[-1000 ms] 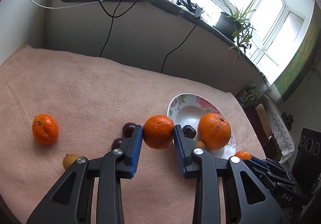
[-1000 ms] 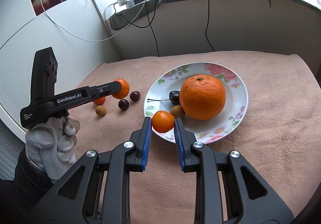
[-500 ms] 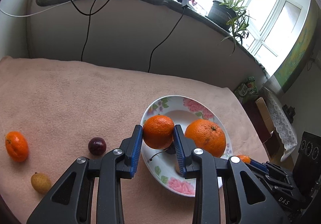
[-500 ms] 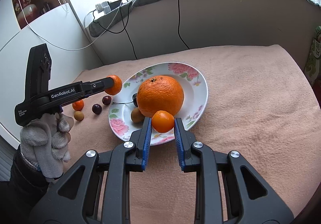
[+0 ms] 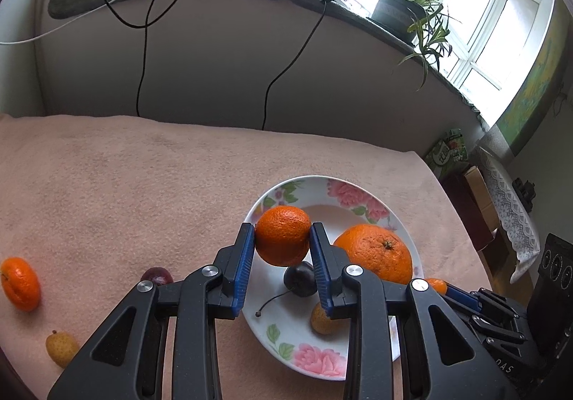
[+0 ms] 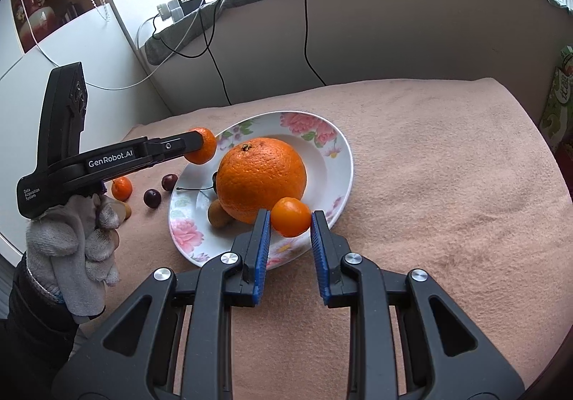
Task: Organize fruits
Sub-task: 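Carry the mandarin with the left tool while the right tool carries its mandarin over the plate, then open the left tool onto the plate while the right tool releases its mandarin there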
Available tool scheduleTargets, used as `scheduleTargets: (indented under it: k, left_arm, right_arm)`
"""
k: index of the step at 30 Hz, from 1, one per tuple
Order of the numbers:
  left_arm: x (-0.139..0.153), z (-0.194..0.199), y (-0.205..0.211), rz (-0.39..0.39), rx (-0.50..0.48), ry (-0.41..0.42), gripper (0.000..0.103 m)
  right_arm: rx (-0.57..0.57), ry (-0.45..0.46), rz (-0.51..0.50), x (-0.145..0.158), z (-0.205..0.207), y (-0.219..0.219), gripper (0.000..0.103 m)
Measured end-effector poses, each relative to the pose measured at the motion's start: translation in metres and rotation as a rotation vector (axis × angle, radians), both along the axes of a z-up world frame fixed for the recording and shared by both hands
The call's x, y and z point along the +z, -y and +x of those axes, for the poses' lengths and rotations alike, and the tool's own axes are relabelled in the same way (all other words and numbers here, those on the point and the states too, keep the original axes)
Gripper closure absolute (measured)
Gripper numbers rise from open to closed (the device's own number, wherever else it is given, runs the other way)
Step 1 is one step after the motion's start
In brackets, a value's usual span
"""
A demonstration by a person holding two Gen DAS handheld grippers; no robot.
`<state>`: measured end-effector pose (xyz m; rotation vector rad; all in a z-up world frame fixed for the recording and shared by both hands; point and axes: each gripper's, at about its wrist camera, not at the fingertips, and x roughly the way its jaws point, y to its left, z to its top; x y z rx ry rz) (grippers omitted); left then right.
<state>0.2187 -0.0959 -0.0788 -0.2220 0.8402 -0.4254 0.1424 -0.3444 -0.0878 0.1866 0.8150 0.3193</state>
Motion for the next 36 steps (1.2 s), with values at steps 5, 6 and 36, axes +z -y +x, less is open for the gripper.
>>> scheduleTargets:
  k: [5, 6, 36]
  left_arm:
    - [0.001, 0.002, 0.006, 0.0, -0.003, 0.002, 0.073]
    - [0.001, 0.002, 0.007, 0.001, -0.005, 0.003, 0.073]
    - [0.022, -0.022, 0.017, 0.152, 0.029, 0.111, 0.025]
  right_arm:
    - [-0.001, -0.004, -0.004, -0.001, 0.002, -0.001, 0.079]
    - [-0.002, -0.002, -0.012, -0.001, 0.002, -0.001, 0.079]
    - [-0.023, 0.108, -0.089, 0.025, -0.011, -0.018, 0.016]
